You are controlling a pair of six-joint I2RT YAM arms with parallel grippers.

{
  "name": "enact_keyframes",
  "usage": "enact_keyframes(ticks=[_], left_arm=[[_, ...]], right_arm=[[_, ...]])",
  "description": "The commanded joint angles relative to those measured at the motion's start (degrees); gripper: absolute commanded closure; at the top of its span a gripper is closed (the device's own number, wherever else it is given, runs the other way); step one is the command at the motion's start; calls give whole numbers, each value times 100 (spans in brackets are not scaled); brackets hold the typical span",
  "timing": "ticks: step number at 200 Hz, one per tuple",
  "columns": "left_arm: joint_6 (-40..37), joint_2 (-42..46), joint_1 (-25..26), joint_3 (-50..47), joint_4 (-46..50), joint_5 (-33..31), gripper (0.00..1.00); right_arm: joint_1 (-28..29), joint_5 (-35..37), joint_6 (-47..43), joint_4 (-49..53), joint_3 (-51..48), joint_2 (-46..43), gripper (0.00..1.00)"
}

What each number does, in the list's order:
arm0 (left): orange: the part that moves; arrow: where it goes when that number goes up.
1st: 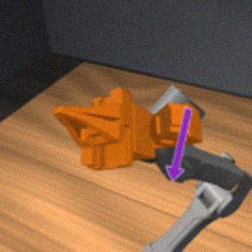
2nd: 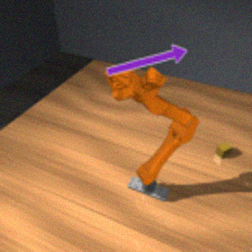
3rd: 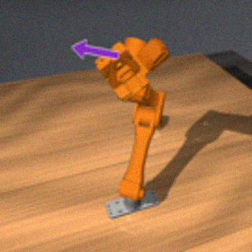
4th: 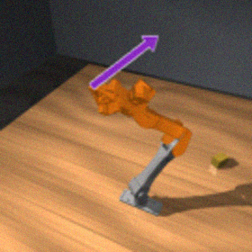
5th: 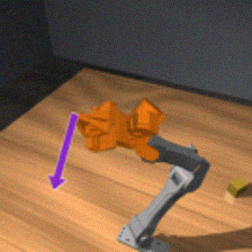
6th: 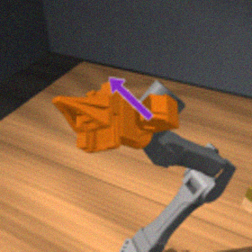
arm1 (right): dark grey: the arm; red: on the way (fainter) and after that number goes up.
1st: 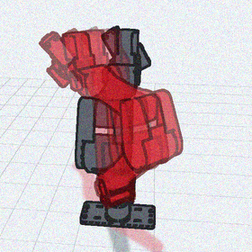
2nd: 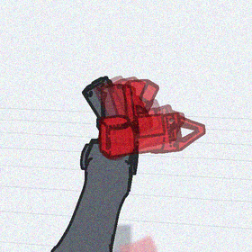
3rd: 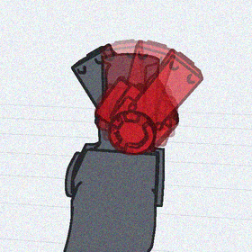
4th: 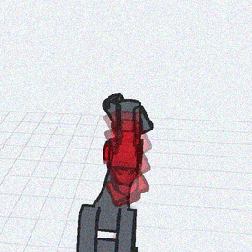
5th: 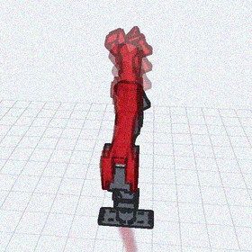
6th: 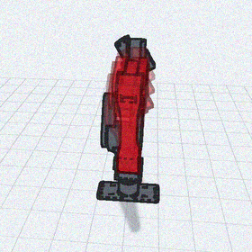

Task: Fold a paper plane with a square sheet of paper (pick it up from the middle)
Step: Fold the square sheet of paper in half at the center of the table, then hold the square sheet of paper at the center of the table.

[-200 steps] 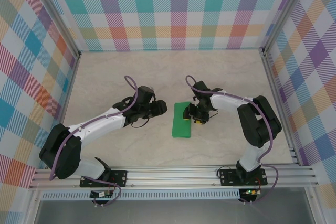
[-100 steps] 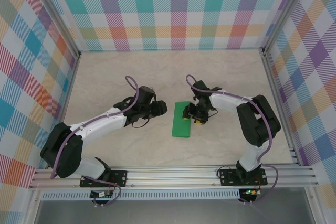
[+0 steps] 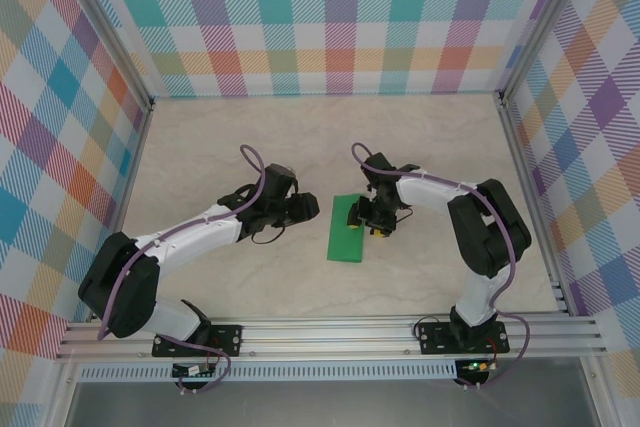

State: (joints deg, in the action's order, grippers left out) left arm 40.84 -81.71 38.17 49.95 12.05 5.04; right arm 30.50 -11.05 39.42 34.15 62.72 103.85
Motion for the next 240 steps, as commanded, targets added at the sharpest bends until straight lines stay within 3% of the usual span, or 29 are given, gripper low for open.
enact_keyframes(ticks=[1, 66, 99, 115, 128, 240], left_arm=[[-41, -73, 31, 54, -1, 76, 50], [-40, -141, 28, 49, -114, 207, 54], [48, -473, 32, 106, -450, 629, 72], [115, -737, 32, 174, -633, 857, 91], [176, -952, 41, 238, -785, 993, 100], [496, -2235, 76, 676, -1534, 1651, 100]], right_arm=[[45, 383, -71, 91, -32, 406, 41], [52, 479, -4, 153, 12, 526, 40], [61, 567, -13, 206, 22, 583, 41], [63, 608, -13, 243, 25, 625, 41], [70, 620, -12, 255, 21, 636, 40], [79, 648, 22, 233, 30, 777, 40]])
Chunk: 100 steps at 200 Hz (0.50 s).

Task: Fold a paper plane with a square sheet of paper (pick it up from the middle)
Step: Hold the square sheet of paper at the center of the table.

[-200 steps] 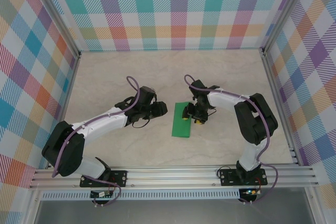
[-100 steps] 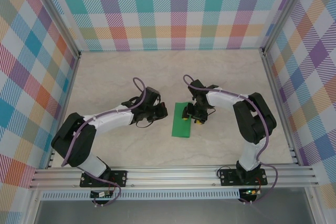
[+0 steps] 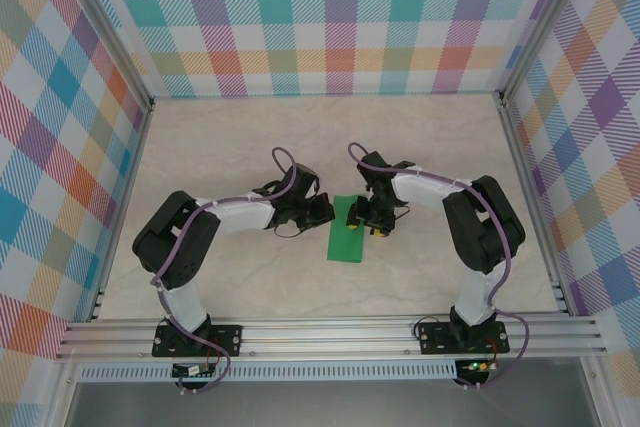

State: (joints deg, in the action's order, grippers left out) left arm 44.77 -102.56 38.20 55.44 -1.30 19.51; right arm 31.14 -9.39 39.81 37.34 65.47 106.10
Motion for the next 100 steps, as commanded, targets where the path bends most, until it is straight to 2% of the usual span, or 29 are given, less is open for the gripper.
enact_keyframes(ticks=[1, 62, 100], left_arm=[[102, -159, 74, 131, -206, 208, 100], [132, -543, 124, 206, -334, 413, 100], [80, -658, 131, 182, -37, 159, 100]], right_arm=[[15, 482, -18, -82, -245, 552, 40], [15, 491, -18, -98, -281, 552, 40], [15, 469, -18, -100, -272, 525, 40]])
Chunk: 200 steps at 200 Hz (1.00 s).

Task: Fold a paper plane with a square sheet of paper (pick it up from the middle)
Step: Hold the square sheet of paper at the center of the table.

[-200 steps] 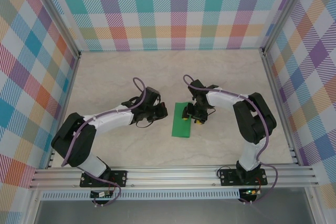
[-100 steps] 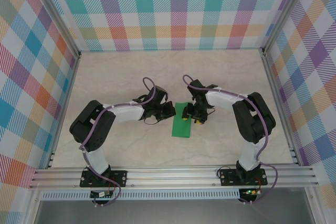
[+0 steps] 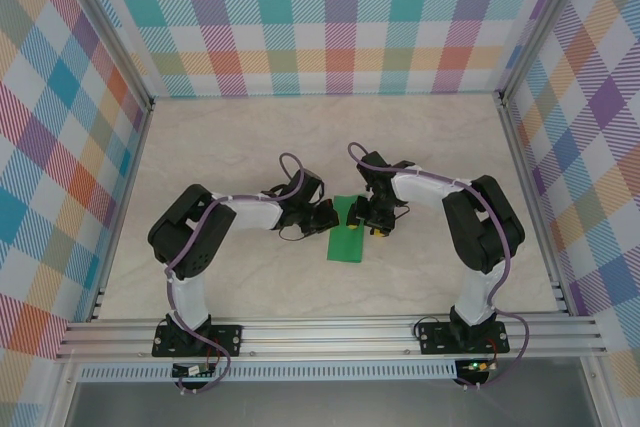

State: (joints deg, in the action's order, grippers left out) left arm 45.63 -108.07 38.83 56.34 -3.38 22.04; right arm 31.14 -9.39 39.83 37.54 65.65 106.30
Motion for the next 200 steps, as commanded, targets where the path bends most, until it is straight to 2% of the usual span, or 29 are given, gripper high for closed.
enact_keyframes(ticks=[1, 42, 92, 103, 122, 151, 177, 200], left_arm=[[-3, -113, 70, 90, 179, -108, 100], [-110, -222, 81, 12, 358, -272, 100], [-186, -223, 89, -14, 472, -374, 100], [-205, -219, 90, 7, 501, -377, 100], [-225, -227, 89, 33, 528, -383, 100], [-235, -248, 90, 33, 517, -367, 100], [-233, -240, 90, 13, 519, -363, 100], [-240, -230, 90, 14, 535, -354, 100]], right_arm=[[15, 466, -20, -126, -289, 505, 40], [15, 278, -151, -230, -199, 242, 39], [-161, -92, -159, -788, -638, -1118, 36], [-248, -394, -160, -1119, -860, -1389, 42], [-326, -821, -119, -1522, -1139, -1671, 59], [-327, -1652, -42, -2207, -1378, -1610, 80], [-347, -1707, 2, -2344, -1444, -1403, 88], [-384, -1753, 24, -2512, -1561, -1273, 89]])
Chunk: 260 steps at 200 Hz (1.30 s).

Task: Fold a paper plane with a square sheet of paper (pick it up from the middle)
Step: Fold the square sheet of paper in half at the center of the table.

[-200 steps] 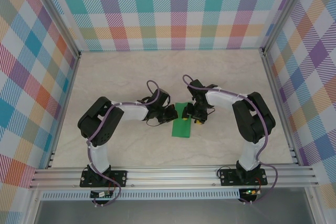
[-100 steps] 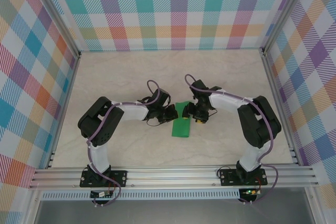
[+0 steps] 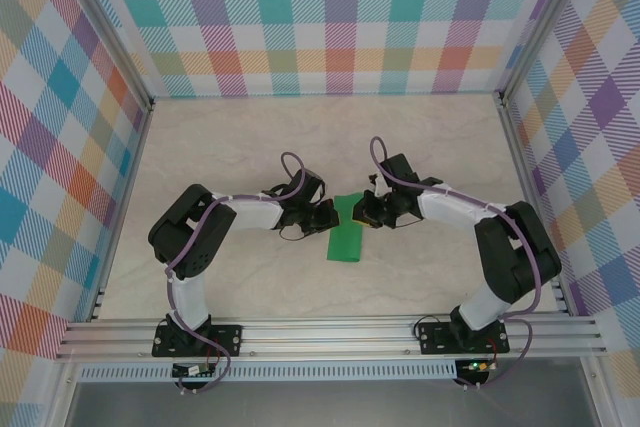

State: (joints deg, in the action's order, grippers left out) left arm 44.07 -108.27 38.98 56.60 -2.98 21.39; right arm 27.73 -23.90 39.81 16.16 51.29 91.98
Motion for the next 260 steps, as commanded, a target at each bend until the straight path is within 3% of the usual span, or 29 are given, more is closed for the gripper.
enact_keyframes(ticks=[1, 56, 182, 260], left_arm=[[-89, -211, 74, -10, 498, -291, 100], [-113, -219, 74, -15, 526, -302, 100], [-210, -264, 68, 44, 710, -336, 100], [-237, -261, 74, 79, 757, -337, 100]], right_arm=[[-45, -300, 26, -371, -126, 165, 89], [-210, -620, 27, -848, -448, 389, 90], [-452, -595, -299, -1416, -1167, 794, 92], [-426, -1287, 6, -1716, -1300, -25, 91]])
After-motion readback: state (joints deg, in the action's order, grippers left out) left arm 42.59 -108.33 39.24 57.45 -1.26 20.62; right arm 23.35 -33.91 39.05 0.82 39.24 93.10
